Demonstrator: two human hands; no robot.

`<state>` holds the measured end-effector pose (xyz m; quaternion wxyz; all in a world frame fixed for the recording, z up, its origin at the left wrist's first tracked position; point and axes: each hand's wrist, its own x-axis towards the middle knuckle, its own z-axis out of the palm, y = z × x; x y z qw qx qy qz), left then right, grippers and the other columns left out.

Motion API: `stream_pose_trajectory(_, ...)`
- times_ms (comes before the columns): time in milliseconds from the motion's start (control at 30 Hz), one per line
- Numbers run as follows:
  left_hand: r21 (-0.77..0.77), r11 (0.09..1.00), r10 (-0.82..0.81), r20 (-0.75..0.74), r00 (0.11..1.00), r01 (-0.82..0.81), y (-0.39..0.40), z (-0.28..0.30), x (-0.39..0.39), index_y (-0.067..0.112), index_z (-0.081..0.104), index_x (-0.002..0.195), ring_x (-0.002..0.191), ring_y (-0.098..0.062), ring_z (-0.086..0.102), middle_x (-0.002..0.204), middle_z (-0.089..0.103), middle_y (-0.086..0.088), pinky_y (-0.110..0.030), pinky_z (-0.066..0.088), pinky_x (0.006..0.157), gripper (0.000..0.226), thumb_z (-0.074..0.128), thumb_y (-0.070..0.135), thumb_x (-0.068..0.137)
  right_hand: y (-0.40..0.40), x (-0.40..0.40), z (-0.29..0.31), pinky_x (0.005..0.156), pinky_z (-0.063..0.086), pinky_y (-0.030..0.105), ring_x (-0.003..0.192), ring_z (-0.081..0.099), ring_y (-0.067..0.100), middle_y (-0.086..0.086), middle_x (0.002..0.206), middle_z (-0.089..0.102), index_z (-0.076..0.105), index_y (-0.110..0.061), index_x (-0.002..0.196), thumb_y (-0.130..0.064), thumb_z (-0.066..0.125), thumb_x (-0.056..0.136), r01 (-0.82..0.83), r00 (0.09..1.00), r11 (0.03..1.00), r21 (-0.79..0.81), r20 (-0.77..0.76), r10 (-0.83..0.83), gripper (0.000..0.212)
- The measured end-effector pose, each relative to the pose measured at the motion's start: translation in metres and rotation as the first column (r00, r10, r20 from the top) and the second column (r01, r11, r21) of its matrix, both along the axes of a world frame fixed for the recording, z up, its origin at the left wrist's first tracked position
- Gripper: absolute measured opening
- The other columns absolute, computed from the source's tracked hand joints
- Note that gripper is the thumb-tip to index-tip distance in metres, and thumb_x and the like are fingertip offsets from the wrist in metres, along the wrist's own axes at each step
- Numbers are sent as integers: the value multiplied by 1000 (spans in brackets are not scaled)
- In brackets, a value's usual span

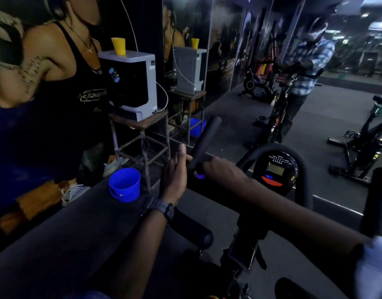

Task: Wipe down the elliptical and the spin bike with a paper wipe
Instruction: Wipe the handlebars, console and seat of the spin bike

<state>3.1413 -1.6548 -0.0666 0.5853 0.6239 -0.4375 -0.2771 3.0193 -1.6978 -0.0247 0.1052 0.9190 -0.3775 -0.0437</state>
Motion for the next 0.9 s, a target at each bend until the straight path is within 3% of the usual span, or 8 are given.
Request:
stream_pose_trajectory(167,-19,1000,11,29,1000,-10,0,1,2,24,72,79,100,-12,63,97,72,13,-45,43,101,81,14,80,80,18,-21,19,81,52,40,105,63,31,11,116,61,58,-10,117,-25,40,101,-93,987,996,-17,-130,90,28)
stream_pose_trajectory(400,58,998,-3,67,998,-1,-1,-3,2,24,73,83,100,-17,63,94,72,5,-39,45,98,70,22,69,95,21,-10,24,76,51,38,96,65,34,19,102,65,61,3,109,-21,46,96,-213,977,977,-23,-10,212,30)
stream_pose_trajectory(533,30,1000,0,54,999,-1,-4,-7,6,24,72,75,96,-12,65,89,74,11,-41,46,97,77,22,82,80,51,-64,26,76,55,30,100,64,18,1,106,64,68,-16,104,-23,47,94,-259,962,965,24,-77,260,24)
stream_pose_trajectory(600,31,999,-11,75,997,9,-4,-7,5,24,72,75,95,-12,65,89,73,10,-39,47,94,72,26,79,84,60,-76,28,59,51,23,80,69,15,4,89,68,72,-15,89,-25,66,84,-241,968,970,14,-66,242,13)
stream_pose_trajectory(667,43,998,-49,135,990,43,-3,-5,3,20,72,82,93,-10,63,92,72,9,-35,45,88,65,31,70,91,65,-73,30,34,38,20,49,64,16,4,61,62,68,-14,61,-24,88,55,-200,980,979,-33,1,200,23)
stream_pose_trajectory(767,72,988,-153,249,956,139,1,-8,-2,15,69,82,81,-1,57,83,64,8,-39,45,80,67,39,75,84,63,-62,18,64,52,32,97,63,24,7,106,59,63,-10,102,-15,63,87,-68,996,997,-43,61,70,16)
stream_pose_trajectory(833,153,971,-228,393,891,181,6,-14,-6,25,69,81,112,-14,59,99,67,3,-39,43,93,55,45,75,80,65,-76,6,69,55,35,103,60,26,6,113,57,64,-10,110,-13,60,88,-39,991,999,5,125,38,23)
stream_pose_trajectory(900,267,939,-336,587,736,216,14,-18,-14,30,69,99,141,-20,37,126,64,1,-39,24,114,57,40,75,79,73,-105,-1,60,57,33,93,63,22,1,105,61,69,-19,100,-24,63,80,-71,980,996,47,191,61,21)
